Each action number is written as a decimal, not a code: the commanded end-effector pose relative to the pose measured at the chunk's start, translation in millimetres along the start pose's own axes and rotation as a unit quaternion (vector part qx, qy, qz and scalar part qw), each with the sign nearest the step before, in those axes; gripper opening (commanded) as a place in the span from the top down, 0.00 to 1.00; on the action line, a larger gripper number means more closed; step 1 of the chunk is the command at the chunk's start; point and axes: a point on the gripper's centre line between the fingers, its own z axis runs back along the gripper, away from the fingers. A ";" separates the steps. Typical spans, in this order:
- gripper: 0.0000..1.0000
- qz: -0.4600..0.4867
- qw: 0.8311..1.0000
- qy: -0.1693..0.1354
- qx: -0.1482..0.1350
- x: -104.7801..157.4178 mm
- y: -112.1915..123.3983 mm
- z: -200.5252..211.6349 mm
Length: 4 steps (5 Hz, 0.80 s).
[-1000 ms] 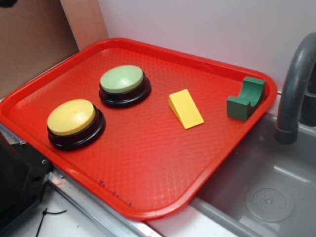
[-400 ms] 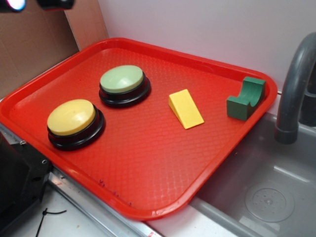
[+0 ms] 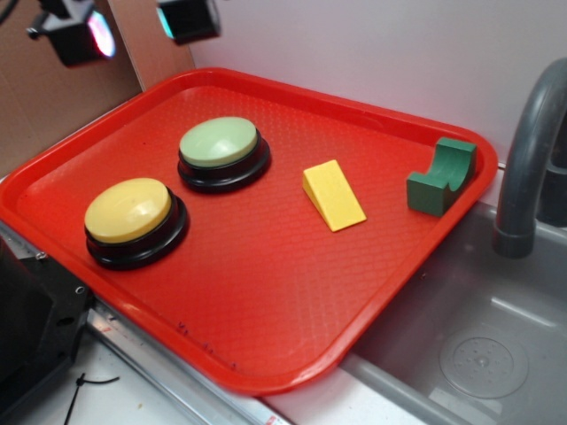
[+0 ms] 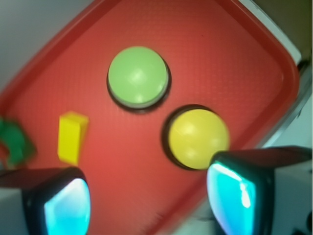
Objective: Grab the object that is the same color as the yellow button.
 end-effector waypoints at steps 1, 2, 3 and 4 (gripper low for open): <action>0.00 0.113 0.991 -0.065 0.016 13.3 -45.2 -52.8; 0.00 0.122 0.989 -0.084 0.019 16.6 -59.0 -74.7; 0.00 0.108 0.991 -0.084 0.010 18.3 -73.0 -96.3; 0.00 0.101 0.992 -0.077 0.010 18.3 -77.5 -112.8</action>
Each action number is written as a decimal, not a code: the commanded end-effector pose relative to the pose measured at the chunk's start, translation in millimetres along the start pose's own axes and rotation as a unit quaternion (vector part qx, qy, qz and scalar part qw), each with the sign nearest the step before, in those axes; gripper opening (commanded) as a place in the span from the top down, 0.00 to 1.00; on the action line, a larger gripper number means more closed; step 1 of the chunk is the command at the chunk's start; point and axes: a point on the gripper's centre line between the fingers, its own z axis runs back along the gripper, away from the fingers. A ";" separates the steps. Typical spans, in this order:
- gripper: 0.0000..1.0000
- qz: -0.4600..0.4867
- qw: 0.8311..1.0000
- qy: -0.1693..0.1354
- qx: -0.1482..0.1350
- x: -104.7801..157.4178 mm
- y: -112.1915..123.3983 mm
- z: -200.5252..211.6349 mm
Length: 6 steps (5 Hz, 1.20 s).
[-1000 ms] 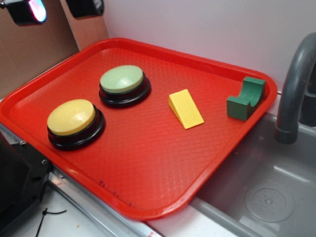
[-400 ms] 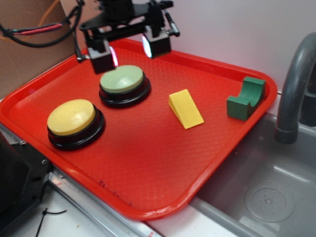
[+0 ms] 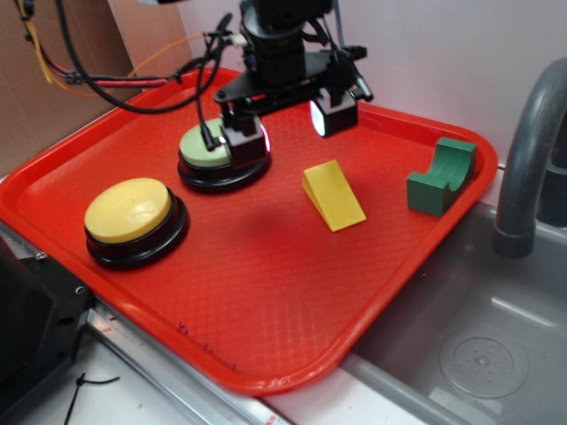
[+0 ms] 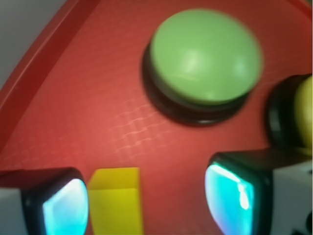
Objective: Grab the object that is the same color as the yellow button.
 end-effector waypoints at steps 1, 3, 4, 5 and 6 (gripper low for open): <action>0.00 -0.011 1.000 -0.009 -0.024 -3.8 -14.2 -12.5; 0.63 -0.018 0.999 -0.045 -0.012 -19.7 -14.4 -23.5; 1.00 -0.020 0.999 -0.036 -0.015 -12.6 -12.9 -23.6; 1.00 -0.026 0.999 -0.027 -0.026 -6.0 -8.5 -16.7; 1.00 -0.108 0.993 0.006 -0.049 5.7 -4.5 7.7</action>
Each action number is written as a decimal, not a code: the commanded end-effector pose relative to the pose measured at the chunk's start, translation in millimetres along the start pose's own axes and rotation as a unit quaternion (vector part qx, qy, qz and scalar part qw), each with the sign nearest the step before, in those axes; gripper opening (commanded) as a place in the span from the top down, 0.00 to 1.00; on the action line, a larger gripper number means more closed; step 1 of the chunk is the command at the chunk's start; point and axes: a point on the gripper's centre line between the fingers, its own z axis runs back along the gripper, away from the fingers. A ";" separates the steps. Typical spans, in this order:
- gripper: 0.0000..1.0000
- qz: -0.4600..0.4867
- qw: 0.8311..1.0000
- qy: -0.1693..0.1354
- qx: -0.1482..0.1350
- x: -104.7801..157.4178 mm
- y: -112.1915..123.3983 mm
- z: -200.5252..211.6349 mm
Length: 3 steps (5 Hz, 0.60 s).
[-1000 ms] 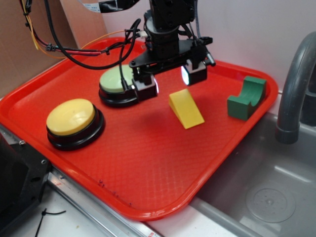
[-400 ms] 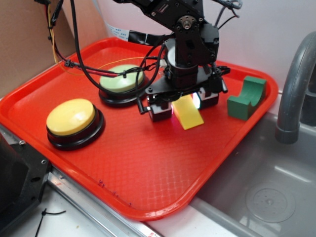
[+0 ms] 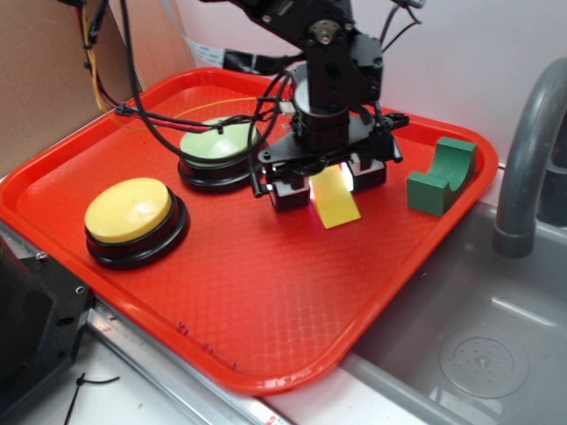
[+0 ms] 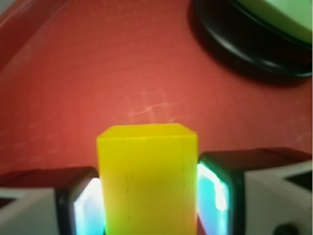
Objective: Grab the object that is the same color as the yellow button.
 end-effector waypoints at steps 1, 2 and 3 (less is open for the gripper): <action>1.00 -0.147 0.985 0.050 -0.069 46.3 11.6 74.1; 1.00 -0.250 0.960 0.091 -0.081 63.6 18.8 99.0; 1.00 -0.352 0.925 0.122 -0.076 69.3 25.7 115.1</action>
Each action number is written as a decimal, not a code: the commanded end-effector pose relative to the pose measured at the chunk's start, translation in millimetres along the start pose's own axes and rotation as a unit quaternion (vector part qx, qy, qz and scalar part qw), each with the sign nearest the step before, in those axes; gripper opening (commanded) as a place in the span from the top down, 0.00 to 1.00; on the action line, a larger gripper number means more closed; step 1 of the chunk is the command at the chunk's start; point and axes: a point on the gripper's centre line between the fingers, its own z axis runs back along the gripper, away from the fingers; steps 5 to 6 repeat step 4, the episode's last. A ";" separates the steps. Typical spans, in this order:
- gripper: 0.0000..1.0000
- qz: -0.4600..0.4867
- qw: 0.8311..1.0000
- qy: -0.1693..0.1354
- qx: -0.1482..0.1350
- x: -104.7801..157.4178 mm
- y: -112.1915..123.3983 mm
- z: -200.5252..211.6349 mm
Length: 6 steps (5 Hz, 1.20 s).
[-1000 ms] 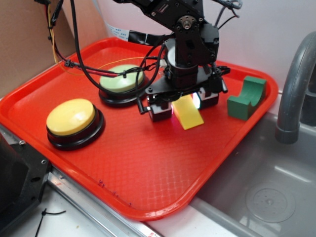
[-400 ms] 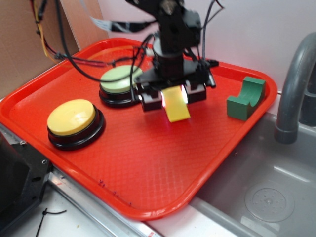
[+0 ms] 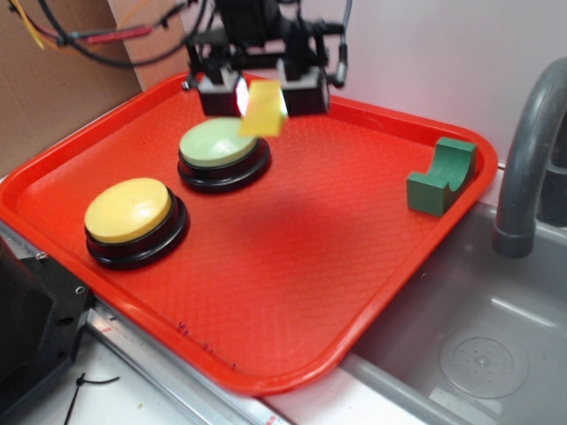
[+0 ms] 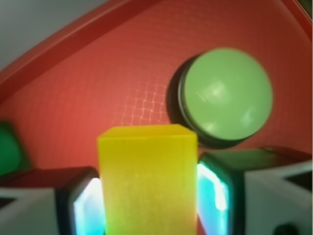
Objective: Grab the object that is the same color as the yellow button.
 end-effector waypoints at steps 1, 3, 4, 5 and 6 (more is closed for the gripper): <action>1.00 -0.156 0.987 0.007 -0.039 10.8 13.6 56.8; 1.00 -0.184 0.981 0.021 -0.056 4.3 17.7 65.1; 1.00 -0.207 0.977 0.029 -0.041 8.2 18.0 60.5; 1.00 -0.207 0.977 0.029 -0.041 8.2 18.0 60.5; 1.00 -0.207 0.977 0.029 -0.041 8.2 18.0 60.5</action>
